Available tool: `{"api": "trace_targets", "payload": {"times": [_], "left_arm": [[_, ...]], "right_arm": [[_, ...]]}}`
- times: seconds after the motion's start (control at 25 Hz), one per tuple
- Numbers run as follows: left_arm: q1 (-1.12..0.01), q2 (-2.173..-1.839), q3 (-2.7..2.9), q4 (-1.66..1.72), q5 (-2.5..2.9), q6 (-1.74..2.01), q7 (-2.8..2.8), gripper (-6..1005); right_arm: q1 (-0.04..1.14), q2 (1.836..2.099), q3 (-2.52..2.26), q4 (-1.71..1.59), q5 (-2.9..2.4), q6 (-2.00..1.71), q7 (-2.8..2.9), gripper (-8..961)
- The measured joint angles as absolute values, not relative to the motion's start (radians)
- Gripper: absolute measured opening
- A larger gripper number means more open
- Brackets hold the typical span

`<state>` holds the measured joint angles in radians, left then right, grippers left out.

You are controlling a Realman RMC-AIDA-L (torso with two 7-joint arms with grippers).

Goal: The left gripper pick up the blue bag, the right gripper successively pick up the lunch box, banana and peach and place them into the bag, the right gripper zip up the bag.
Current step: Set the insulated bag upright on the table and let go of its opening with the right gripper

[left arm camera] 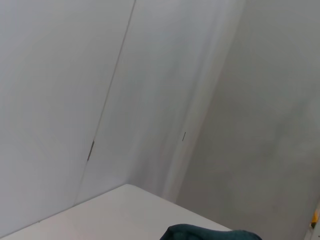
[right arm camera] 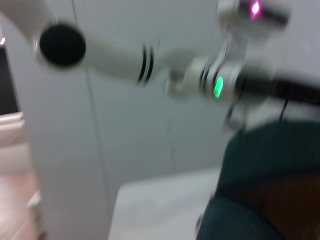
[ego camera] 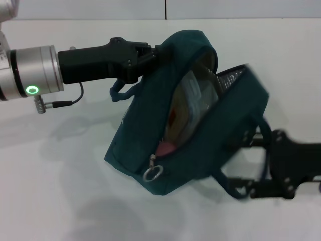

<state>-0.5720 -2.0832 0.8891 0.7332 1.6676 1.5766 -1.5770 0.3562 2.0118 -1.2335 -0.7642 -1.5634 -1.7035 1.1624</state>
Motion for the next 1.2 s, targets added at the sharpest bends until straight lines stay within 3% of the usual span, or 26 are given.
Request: {"api": "trace_targets", "payload": {"times": [0.2, 0.48, 0.72, 1.2], "left_arm": [[-0.571, -2.083, 0.889, 0.733, 1.668, 1.576, -1.577, 41], [-0.573, -2.083, 0.890, 0.733, 1.668, 1.575, -1.577, 41], [-0.578, -2.083, 0.891, 0.733, 1.668, 1.575, -1.577, 41], [-0.591, -2.085, 0.890, 0.718, 1.666, 1.552, -1.576, 40]], "right_arm": [[0.306, 2.011, -1.127, -0.739, -1.451, -1.846, 1.029, 692], [0.317, 1.978, -1.102, -0.730, -1.582, -1.897, 1.091, 691], [0.355, 2.010, -1.118, -0.725, -1.699, -1.766, 1.138, 692], [0.512, 2.014, -1.233, -0.583, -1.725, -1.717, 1.152, 681]]}}
